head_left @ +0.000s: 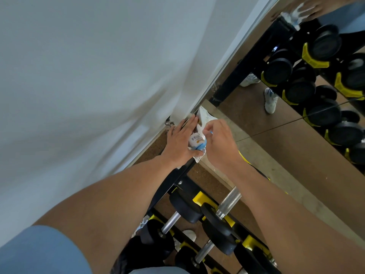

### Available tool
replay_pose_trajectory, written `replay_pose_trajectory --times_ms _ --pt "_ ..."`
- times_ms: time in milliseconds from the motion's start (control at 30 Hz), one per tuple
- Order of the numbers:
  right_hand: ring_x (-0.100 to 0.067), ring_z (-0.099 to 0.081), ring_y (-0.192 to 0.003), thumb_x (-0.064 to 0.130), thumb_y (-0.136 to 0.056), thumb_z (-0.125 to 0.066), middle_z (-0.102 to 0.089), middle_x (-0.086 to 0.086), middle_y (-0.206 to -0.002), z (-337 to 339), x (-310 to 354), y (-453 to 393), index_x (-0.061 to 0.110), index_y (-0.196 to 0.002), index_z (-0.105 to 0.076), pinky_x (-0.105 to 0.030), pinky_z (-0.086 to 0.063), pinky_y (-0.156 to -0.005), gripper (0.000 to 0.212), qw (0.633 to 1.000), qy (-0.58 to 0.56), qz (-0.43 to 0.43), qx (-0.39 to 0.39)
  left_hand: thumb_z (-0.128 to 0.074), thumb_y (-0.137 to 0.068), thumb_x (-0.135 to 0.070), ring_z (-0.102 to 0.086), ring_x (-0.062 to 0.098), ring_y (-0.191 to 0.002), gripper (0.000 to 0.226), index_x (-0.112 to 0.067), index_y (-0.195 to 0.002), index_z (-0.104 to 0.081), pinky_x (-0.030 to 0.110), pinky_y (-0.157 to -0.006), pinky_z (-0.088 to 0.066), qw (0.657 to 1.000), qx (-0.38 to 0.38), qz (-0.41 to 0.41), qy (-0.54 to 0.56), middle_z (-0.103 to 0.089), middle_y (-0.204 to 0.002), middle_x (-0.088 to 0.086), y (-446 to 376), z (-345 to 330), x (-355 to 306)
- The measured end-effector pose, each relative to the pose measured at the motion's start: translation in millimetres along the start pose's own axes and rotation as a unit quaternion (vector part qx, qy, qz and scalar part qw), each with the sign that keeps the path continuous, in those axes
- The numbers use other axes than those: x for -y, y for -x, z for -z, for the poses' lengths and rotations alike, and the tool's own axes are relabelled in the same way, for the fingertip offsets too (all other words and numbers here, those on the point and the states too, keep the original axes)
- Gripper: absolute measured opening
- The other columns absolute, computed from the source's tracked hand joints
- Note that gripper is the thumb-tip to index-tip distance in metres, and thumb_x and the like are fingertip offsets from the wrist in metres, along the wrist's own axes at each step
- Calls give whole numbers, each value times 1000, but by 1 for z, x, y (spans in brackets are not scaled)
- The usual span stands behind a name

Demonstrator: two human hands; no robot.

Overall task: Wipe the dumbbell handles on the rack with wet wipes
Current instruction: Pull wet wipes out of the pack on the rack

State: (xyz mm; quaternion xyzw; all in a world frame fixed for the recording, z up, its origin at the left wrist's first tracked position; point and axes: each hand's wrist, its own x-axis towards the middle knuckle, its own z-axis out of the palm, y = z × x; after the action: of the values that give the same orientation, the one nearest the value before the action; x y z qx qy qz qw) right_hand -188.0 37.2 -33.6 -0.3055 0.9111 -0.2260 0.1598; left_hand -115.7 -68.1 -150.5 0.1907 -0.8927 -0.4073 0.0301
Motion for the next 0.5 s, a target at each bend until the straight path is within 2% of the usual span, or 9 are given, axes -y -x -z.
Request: replay_pose_trajectory --times_ms 100,167,233,300,333,400,500 --pt "-5 -51 -104 19 -104 -45 -52 9 -113 6 7 8 23 -105 -50 -23 -49 -81 7 992 -113 -39 -30 -78 -74 -53 -12 25 -152 114 -26 -159 -7 56 -120 -13 1000 -4 -5 -6 -16 -165 -4 0 0 -1" --pt "5 -55 -99 22 -106 -42 -57 10 -117 11 14 13 21 -109 -50 -12 -48 -71 8 979 -185 -56 -58 -78 -74 -53 -12 25 -152 115 -24 -159 -7 55 -121 -12 1000 -4 -5 -7 -15 -166 -3 0 1 -2" --pt "15 -54 -85 22 -107 -40 -58 11 -109 15 19 16 16 -110 -49 -7 -45 -60 11 964 -243 -62 -85 -78 -73 -55 -12 24 -152 116 -24 -159 -7 54 -121 -12 1000 -5 -6 -8 -14 -166 -4 0 1 -2" --pt "12 -51 -73 21 -107 -39 -55 9 -94 17 20 16 18 -108 -48 -9 -44 -58 10 953 -266 -77 -119 -79 -72 -57 -13 24 -152 116 -25 -159 -9 53 -121 -14 1000 -9 -6 -5 -14 -166 -5 0 1 -1" --pt "8 -50 -73 22 -106 -40 -54 9 -90 18 20 14 21 -105 -49 -12 -44 -61 9 946 -280 -95 -134 -79 -71 -57 -15 24 -152 115 -25 -158 -10 52 -120 -15 1000 -13 -8 -3 -16 -165 -5 0 1 -1" --pt "0 -51 -81 22 -105 -41 -52 8 -89 20 21 7 24 -100 -50 -22 -50 -75 11 909 -351 -160 -156 -79 -70 -58 -19 25 -151 111 -26 -156 -17 52 -119 -17 1000 -25 -17 -3 -20 -164 -4 -1 1 -1" --pt "-21 -63 -99 18 -104 -45 -60 2 -102 27 21 -3 25 -97 -56 -37 -58 -86 15 801 -501 -282 -170 -81 -70 -56 -20 25 -150 113 -23 -157 -17 51 -120 -16 999 -32 -18 0 -21 -164 -3 0 1 -2"
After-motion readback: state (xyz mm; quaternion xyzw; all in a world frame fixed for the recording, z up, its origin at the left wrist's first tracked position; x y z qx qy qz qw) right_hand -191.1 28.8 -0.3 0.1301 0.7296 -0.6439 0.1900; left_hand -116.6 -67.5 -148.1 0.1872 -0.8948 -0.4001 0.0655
